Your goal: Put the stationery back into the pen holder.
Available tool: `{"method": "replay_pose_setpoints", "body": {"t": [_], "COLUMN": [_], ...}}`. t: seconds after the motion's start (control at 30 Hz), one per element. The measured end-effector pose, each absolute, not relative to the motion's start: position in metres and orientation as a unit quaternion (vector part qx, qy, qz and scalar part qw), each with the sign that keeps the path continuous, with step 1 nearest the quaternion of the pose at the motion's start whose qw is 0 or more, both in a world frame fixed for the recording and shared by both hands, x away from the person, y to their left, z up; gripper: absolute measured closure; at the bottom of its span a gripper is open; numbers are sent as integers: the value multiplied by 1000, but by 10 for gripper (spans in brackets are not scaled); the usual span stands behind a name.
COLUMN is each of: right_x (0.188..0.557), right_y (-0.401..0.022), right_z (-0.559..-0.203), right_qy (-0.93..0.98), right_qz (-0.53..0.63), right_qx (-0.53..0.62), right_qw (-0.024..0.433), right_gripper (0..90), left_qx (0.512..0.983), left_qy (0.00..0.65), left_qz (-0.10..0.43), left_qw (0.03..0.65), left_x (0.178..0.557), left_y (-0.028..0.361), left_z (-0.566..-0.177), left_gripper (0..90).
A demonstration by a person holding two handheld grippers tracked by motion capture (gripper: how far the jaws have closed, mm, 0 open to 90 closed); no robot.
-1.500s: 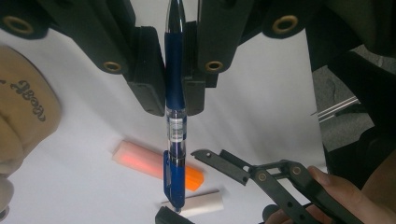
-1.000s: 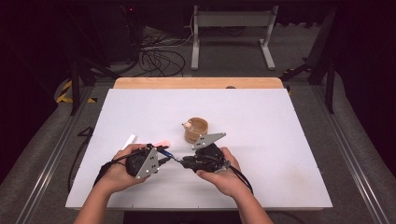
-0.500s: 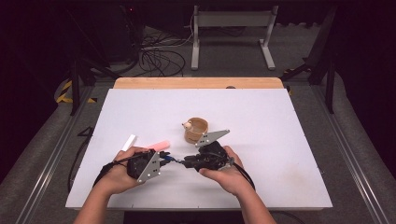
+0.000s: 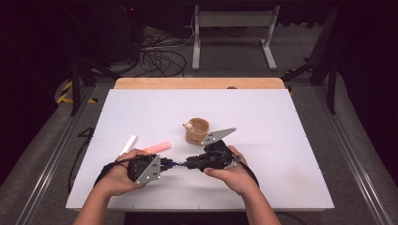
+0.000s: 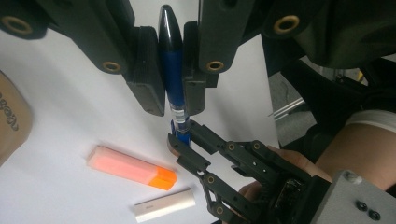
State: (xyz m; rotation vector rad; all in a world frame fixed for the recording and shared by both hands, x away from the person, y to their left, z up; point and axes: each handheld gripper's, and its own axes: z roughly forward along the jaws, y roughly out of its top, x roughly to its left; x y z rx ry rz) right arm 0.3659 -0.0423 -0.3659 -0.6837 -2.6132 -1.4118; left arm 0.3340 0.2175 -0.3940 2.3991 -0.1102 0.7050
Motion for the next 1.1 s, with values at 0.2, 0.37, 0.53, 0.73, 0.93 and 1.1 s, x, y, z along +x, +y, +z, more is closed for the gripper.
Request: {"method": "replay_pose_setpoints", "body": {"t": [0.2, 0.37, 0.53, 0.73, 0.93, 1.1], "right_x": [367, 368, 368, 369, 369, 369], "right_y": [-46, -49, -51, -55, -60, -63], "right_z": [-365, -364, -363, -362, -361, -361], "right_qy": [-851, -845, -842, -832, -824, -819], "right_qz": [-473, -485, -491, -509, -522, -532], "right_qx": [-221, -218, -215, -207, -205, -201], "right_qw": [56, 62, 64, 74, 78, 79], "right_gripper": [802, 801, 798, 788, 756, 729], "left_qx": [909, 905, 904, 899, 896, 893], "left_qy": [-38, -44, -45, -44, -38, -30], "left_qz": [253, 252, 249, 246, 244, 243], "left_qw": [328, 340, 345, 360, 369, 377], "left_x": [334, 335, 335, 334, 335, 337], "left_y": [219, 220, 220, 222, 224, 227], "left_z": [-393, -391, -390, -389, -388, -387], "left_gripper": [796, 797, 797, 797, 797, 797]}}
